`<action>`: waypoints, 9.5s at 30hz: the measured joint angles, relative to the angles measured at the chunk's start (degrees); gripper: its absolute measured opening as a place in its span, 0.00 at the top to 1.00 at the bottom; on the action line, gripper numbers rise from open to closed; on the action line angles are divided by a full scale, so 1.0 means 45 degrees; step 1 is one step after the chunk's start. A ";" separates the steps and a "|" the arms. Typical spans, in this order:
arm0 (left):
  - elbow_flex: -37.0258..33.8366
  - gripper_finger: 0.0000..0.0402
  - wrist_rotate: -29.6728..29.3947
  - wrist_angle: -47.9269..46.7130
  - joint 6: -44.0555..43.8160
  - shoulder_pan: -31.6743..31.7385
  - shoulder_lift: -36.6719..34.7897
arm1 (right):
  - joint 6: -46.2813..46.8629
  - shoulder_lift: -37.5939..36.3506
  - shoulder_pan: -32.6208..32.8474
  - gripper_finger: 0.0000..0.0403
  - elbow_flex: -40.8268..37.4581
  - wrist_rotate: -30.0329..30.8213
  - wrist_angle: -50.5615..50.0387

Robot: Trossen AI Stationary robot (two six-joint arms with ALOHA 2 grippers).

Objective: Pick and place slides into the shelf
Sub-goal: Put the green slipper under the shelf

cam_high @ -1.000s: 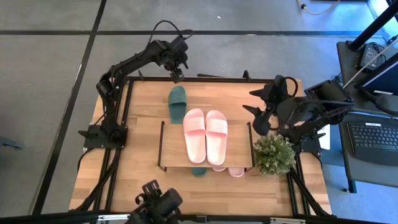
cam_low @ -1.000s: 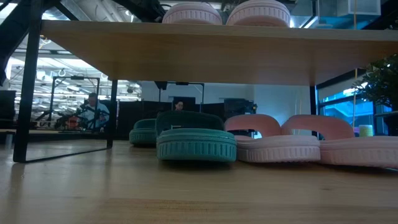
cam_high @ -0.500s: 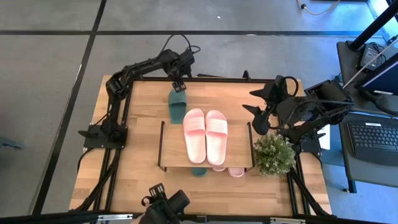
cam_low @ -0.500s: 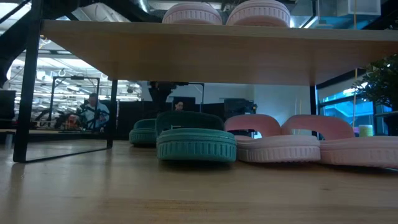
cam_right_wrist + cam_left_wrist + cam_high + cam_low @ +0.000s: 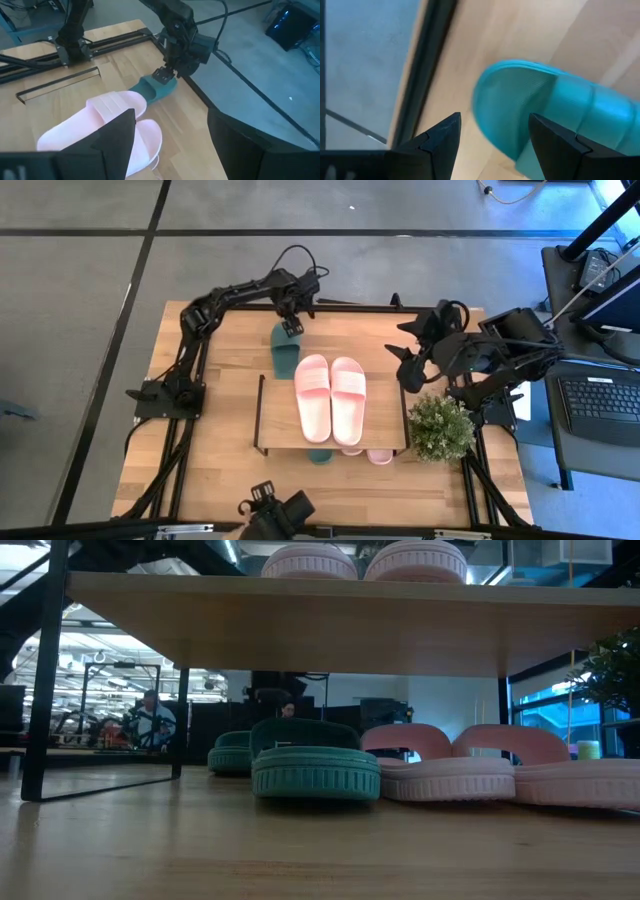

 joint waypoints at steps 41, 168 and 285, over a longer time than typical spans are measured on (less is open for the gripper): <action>-0.0330 0.44 0.0616 -0.0042 0.0082 -0.0169 0.0049 | -0.0011 0.0036 -0.0074 0.38 0.0000 0.0010 0.0000; -0.1761 0.44 0.4741 0.0552 0.0065 0.0106 -0.5692 | -0.1221 0.1951 0.1570 0.38 0.0015 -0.8456 0.0722; -0.6565 0.44 0.3067 0.4708 0.1656 0.0904 -0.2865 | 0.3544 1.1261 0.3433 0.38 -0.1797 -0.9146 0.4796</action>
